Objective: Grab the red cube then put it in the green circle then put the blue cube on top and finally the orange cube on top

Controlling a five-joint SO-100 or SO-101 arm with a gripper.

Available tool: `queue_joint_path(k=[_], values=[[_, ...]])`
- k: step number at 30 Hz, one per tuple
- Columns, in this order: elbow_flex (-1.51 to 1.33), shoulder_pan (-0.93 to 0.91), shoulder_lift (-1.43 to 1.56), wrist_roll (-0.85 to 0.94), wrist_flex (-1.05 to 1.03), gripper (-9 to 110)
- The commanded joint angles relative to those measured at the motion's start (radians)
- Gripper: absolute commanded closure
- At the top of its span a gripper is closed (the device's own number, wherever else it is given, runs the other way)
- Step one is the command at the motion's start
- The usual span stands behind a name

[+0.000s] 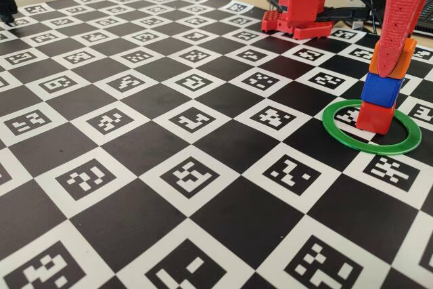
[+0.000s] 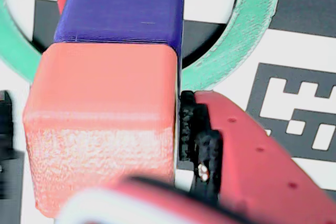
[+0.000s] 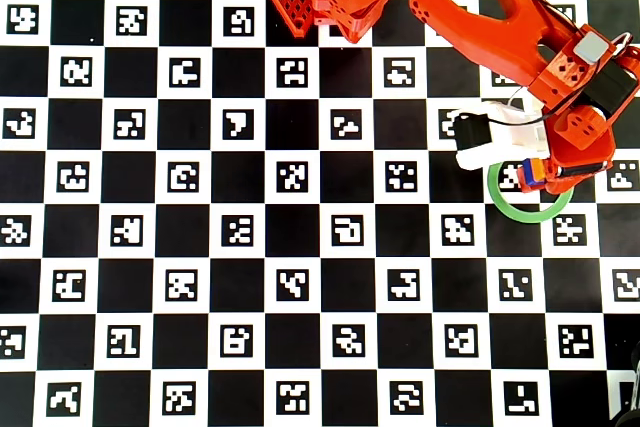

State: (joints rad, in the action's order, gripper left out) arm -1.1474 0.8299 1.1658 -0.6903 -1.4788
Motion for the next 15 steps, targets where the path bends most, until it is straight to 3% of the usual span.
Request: queue_joint_path(k=[1, 5, 15], values=[[0.008, 0.005, 0.035, 0.009, 0.009, 63], [0.009, 0.012, 0.041, -0.005, 0.0, 56], [0.012, 0.034, 0.089, 0.0, -0.037, 52]])
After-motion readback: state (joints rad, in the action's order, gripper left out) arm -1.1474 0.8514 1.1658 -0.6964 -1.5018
